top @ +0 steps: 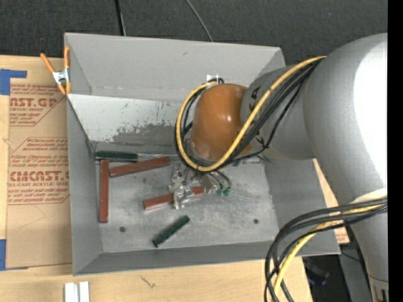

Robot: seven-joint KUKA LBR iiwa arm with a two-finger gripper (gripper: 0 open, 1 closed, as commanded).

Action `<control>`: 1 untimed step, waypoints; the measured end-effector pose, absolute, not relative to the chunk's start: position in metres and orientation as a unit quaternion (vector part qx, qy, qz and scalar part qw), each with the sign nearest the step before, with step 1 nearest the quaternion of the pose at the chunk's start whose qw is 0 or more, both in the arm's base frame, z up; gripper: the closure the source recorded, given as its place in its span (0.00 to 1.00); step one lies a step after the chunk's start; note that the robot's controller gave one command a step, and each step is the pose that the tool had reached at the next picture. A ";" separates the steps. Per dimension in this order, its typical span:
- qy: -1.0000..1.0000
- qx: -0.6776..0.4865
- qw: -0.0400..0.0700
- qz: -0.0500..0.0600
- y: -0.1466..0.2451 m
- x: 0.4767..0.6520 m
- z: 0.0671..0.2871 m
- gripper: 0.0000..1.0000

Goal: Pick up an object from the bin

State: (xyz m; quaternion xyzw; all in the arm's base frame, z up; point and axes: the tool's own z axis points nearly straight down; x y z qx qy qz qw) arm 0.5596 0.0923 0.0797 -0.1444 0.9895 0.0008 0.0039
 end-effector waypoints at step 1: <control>0.993 -0.114 0.000 0.000 0.091 0.571 0.279 1.00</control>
Offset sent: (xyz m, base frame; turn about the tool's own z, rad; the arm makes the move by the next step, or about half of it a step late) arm 0.0000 0.0000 0.0000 0.0000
